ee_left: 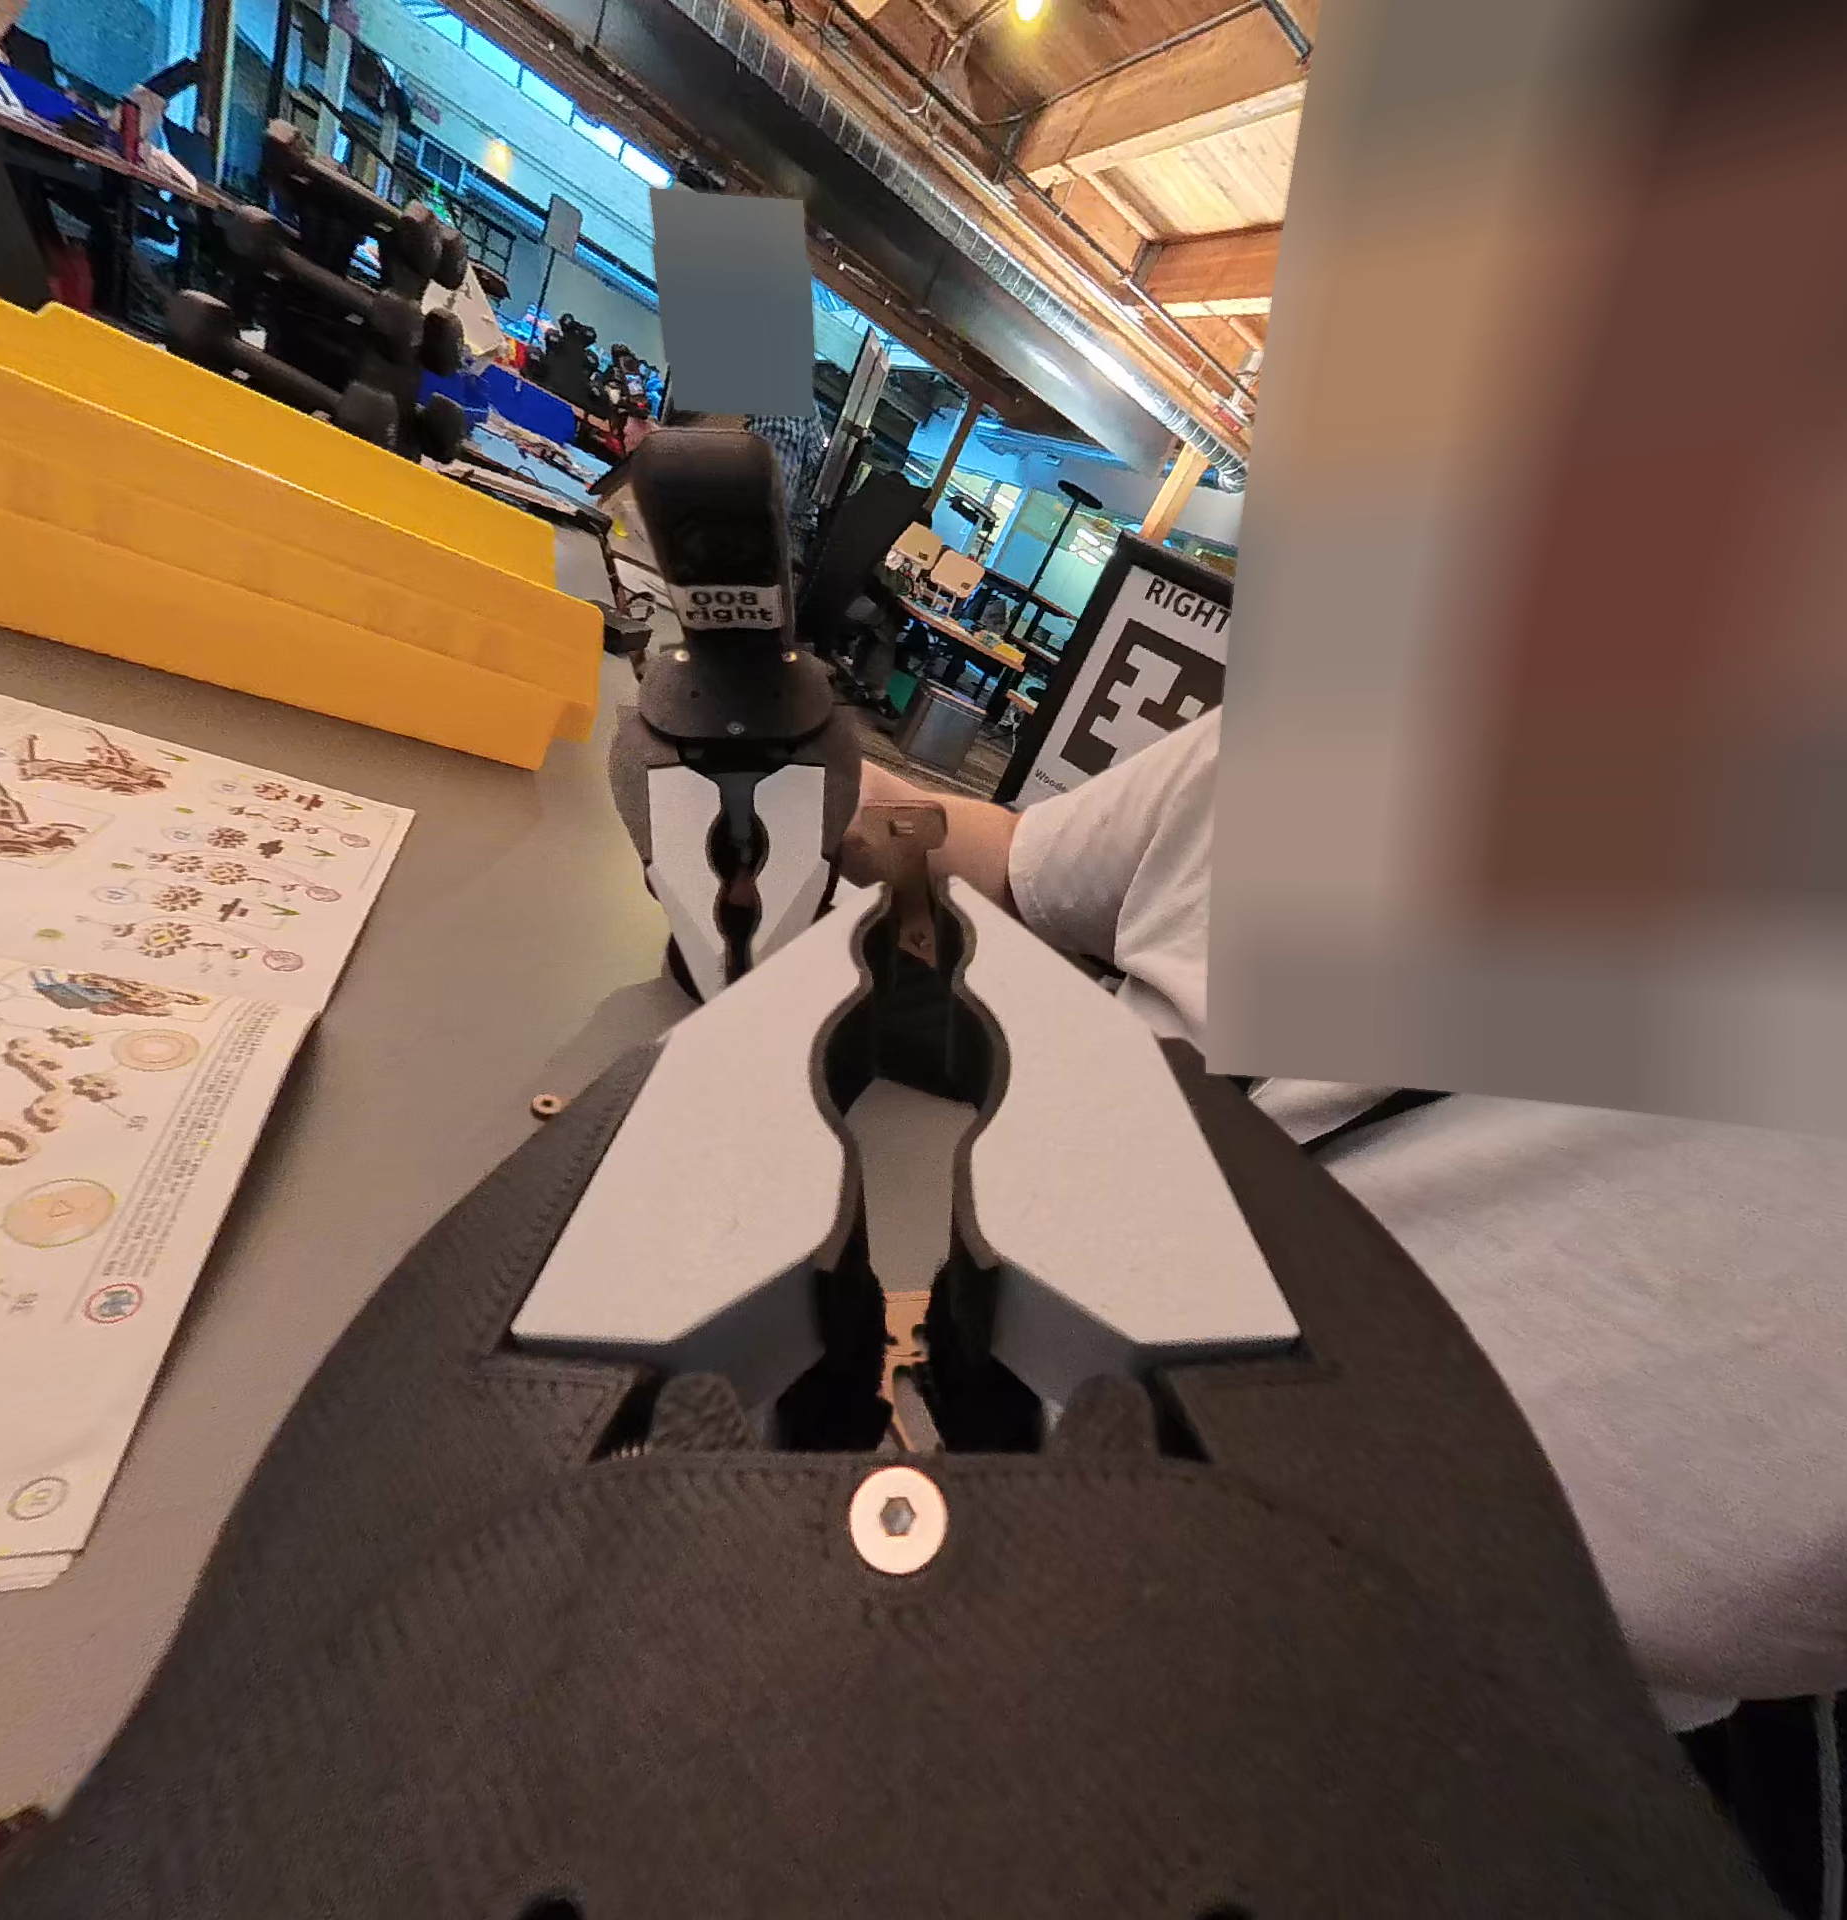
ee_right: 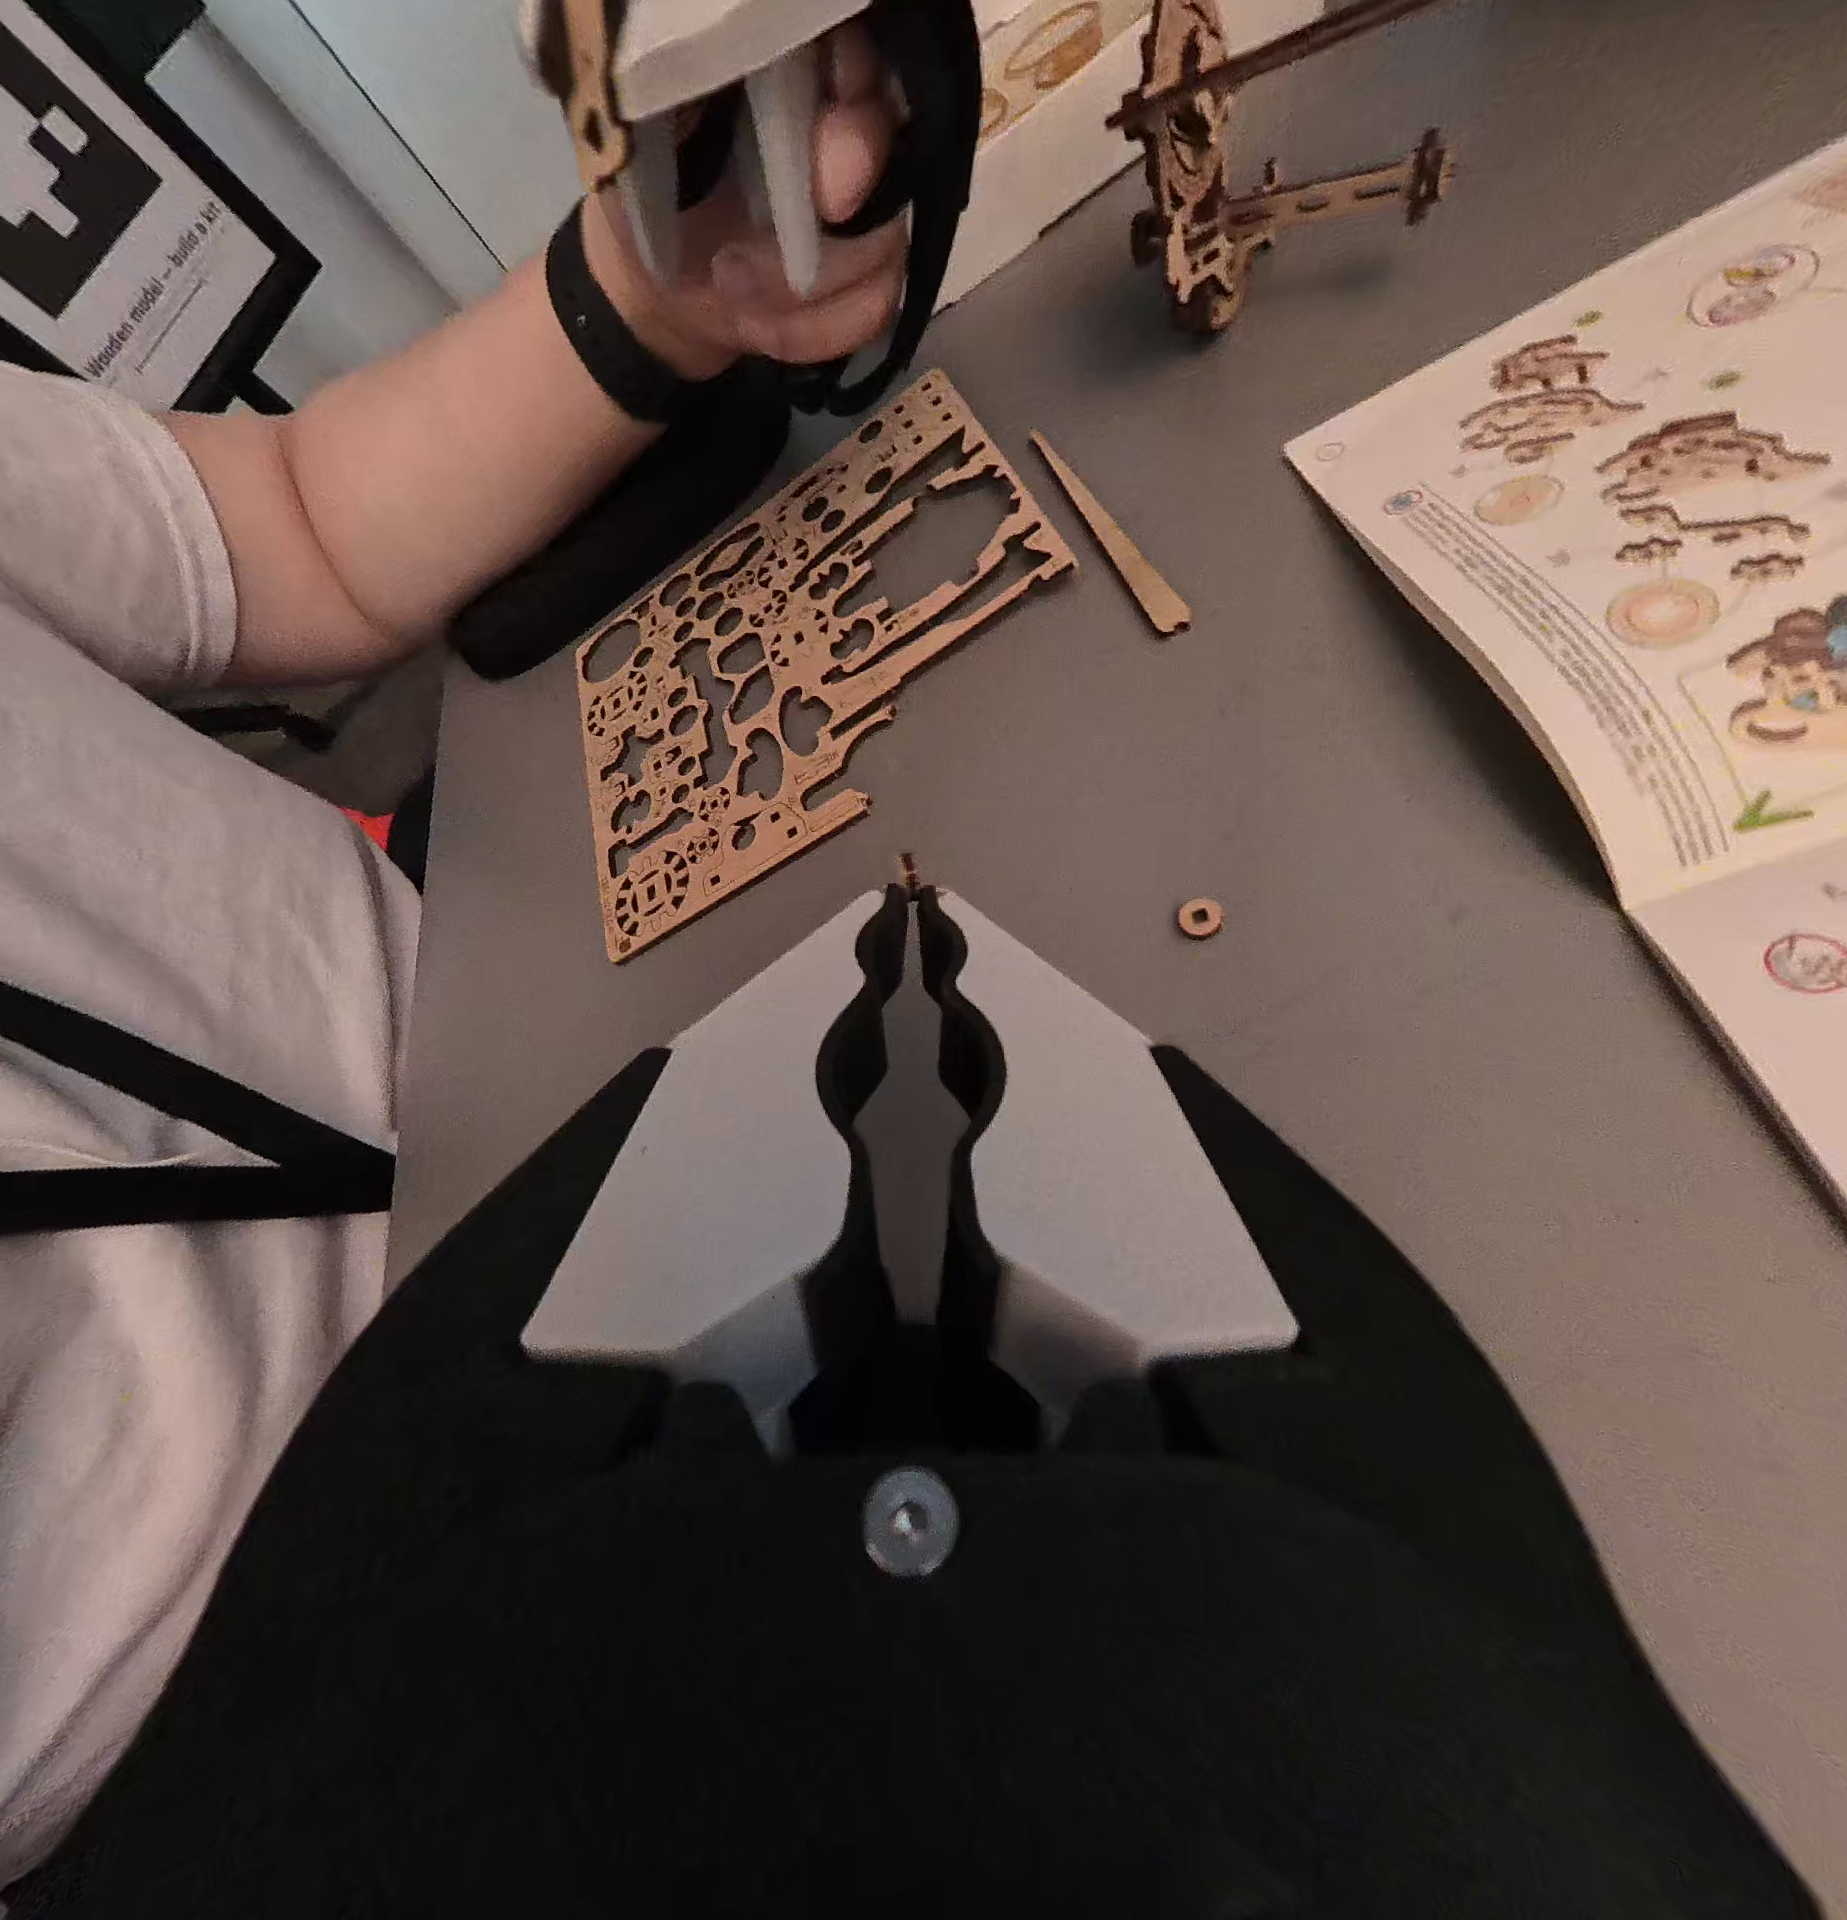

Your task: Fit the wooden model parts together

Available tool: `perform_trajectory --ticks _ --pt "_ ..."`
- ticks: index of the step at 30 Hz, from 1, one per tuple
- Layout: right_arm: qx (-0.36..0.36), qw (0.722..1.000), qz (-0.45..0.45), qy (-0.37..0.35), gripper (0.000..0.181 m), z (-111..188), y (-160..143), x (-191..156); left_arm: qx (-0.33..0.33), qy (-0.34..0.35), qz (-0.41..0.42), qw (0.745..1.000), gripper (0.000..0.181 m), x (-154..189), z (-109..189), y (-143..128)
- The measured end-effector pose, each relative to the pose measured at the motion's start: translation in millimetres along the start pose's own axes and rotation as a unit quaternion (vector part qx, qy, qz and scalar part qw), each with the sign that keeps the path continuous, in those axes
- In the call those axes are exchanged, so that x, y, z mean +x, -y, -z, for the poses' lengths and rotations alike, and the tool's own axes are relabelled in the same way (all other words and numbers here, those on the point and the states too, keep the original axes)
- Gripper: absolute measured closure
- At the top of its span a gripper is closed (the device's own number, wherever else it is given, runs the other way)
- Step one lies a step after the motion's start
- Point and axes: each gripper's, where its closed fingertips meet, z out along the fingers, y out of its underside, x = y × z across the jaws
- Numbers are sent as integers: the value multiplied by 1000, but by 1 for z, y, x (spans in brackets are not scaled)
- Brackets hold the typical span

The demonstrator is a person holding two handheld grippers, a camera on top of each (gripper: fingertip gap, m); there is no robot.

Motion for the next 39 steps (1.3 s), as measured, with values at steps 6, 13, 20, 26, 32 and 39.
perform_trajectory --ticks 6,13,20,26,32,39 --pt "-10 1000 -27 4 181 -6 -7 8 1 -2 5 1000 177 0 -2 -1" --pt "1 1000 -31 5 181 -3 -4 9 3 -6 8 1000 177 1 -2 0" --pt "1 1000 -30 5 181 -3 -4 9 2 -6 2 1000 177 3 -3 0" --pt "3 999 -41 9 181 -3 -4 9 7 -6 3 1000 178 3 -2 2" --pt "8 997 -70 24 181 -2 -4 8 1 12 -4 1000 178 -2 -4 -1" --pt "14 996 -85 37 181 -1 -2 7 -2 23 -2 1000 178 -6 -5 -3"
